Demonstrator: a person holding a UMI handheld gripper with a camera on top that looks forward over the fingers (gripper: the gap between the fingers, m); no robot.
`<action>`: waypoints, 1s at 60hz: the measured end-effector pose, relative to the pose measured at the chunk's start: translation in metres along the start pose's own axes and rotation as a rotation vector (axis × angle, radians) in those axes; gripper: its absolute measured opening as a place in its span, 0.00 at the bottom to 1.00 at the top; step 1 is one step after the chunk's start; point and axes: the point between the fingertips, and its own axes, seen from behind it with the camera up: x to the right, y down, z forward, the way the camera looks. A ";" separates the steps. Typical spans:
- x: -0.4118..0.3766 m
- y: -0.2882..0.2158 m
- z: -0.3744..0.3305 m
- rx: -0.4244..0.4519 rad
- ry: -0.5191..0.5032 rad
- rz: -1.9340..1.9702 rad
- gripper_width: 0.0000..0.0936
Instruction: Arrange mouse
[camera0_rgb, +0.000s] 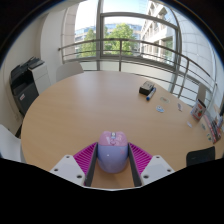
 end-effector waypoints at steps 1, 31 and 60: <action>0.000 0.000 0.000 0.002 0.004 0.001 0.59; 0.036 -0.126 -0.212 0.367 0.009 0.044 0.44; 0.332 0.076 -0.188 0.057 0.217 0.176 0.44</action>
